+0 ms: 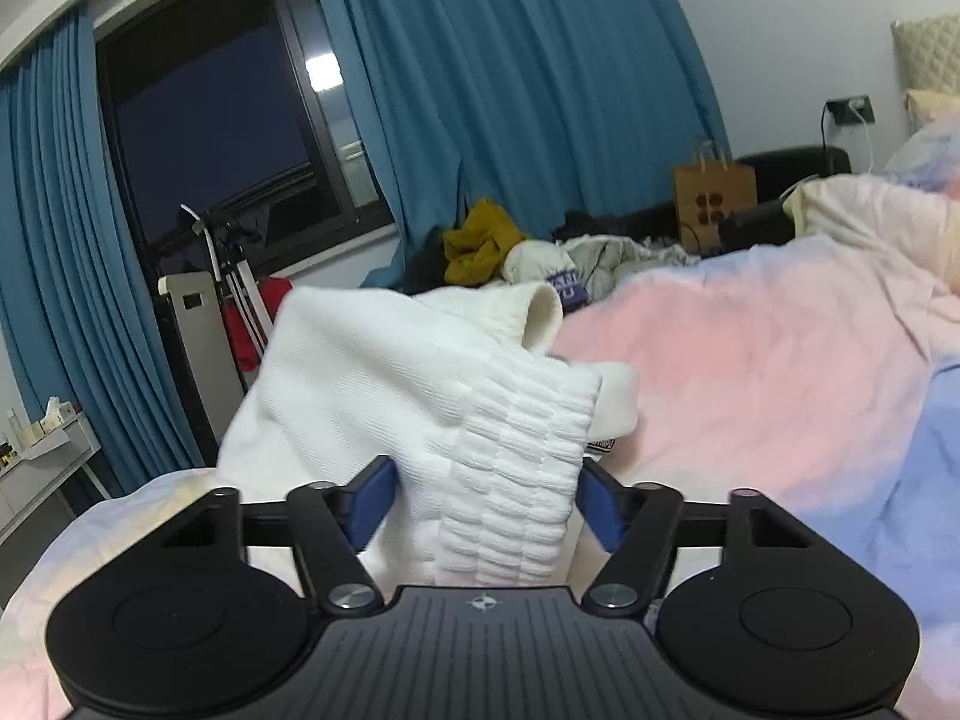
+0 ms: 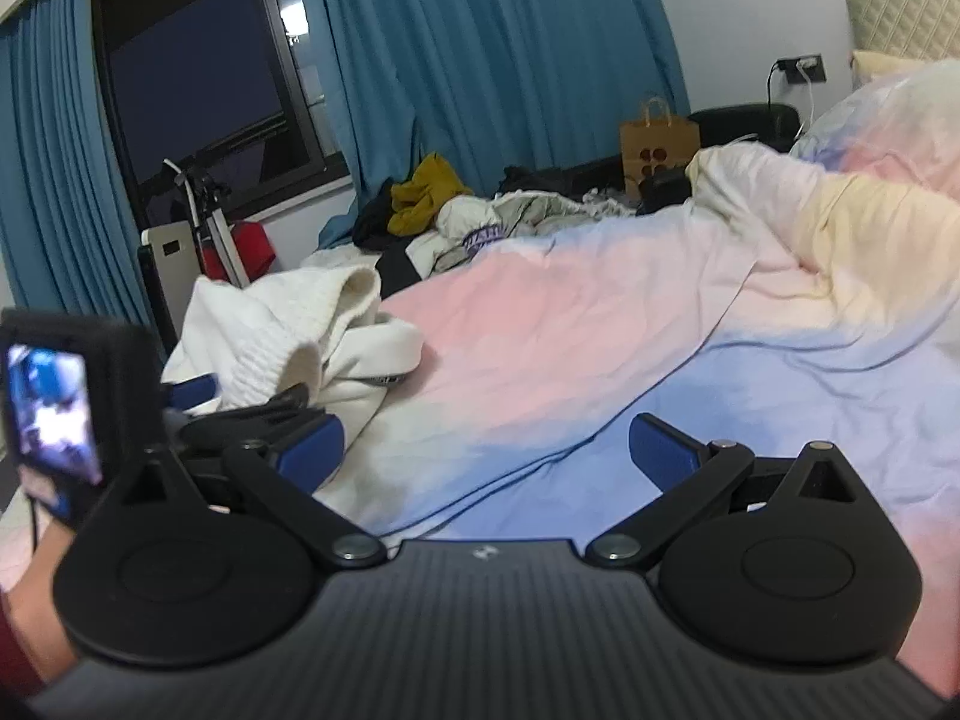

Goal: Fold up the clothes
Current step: 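Grasp the ribbed cuff of the white jacket with the left gripper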

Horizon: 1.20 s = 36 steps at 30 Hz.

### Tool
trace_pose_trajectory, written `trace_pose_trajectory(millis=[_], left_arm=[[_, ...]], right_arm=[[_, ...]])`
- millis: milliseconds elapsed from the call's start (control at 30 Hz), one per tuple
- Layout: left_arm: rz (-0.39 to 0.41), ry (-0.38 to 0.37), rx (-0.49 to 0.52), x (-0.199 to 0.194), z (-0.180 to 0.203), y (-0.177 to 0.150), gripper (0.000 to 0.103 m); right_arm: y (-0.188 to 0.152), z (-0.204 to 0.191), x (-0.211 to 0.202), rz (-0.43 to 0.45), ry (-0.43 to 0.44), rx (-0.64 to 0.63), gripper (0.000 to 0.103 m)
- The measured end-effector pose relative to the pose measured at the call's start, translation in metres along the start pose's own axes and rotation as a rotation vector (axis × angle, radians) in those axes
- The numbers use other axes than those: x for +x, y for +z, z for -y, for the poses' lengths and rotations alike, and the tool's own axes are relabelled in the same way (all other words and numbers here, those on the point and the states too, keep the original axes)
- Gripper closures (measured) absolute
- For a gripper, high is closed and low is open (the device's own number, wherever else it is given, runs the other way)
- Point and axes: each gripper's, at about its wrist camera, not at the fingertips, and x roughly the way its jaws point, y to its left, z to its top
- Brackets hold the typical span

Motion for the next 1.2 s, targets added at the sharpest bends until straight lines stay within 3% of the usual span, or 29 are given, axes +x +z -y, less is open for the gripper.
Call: trace_pose_trajectory(millis=[133, 267, 467, 733, 933, 1100, 1200], left_arm=[[0.001, 0.039, -0.032, 0.012, -0.002, 0.004, 0.054], [-0.022, 0.066, -0.077, -0.001, -0.014, 0.013, 0.059], [-0.023, 0.105, -0.161, -0.043, -0.051, 0.035, 0.068], [-0.009, 0.137, -0.316, -0.135, -0.142, 0.051, 0.077], [0.042, 0.156, -0.453, -0.216, -0.224, 0.034, 0.091], [0.035, 0.152, -0.581, -0.259, -0.289, -0.022, 0.092], [-0.022, 0.141, -0.679, -0.255, -0.316, -0.059, 0.093]], right_arm=[[-0.005, 0.0, 0.01, -0.017, 0.022, 0.012, 0.0], [-0.008, -0.001, 0.015, -0.034, 0.039, 0.025, 0.0], [-0.012, -0.005, 0.012, -0.023, 0.057, 0.016, 0.0], [-0.018, -0.016, 0.005, -0.024, 0.109, -0.005, 0.0], [-0.017, -0.017, -0.007, -0.048, 0.238, 0.092, 0.0], [-0.02, -0.022, -0.023, -0.125, 0.45, 0.209, 0.0], [-0.027, -0.03, -0.025, -0.226, 0.578, 0.255, 0.0]])
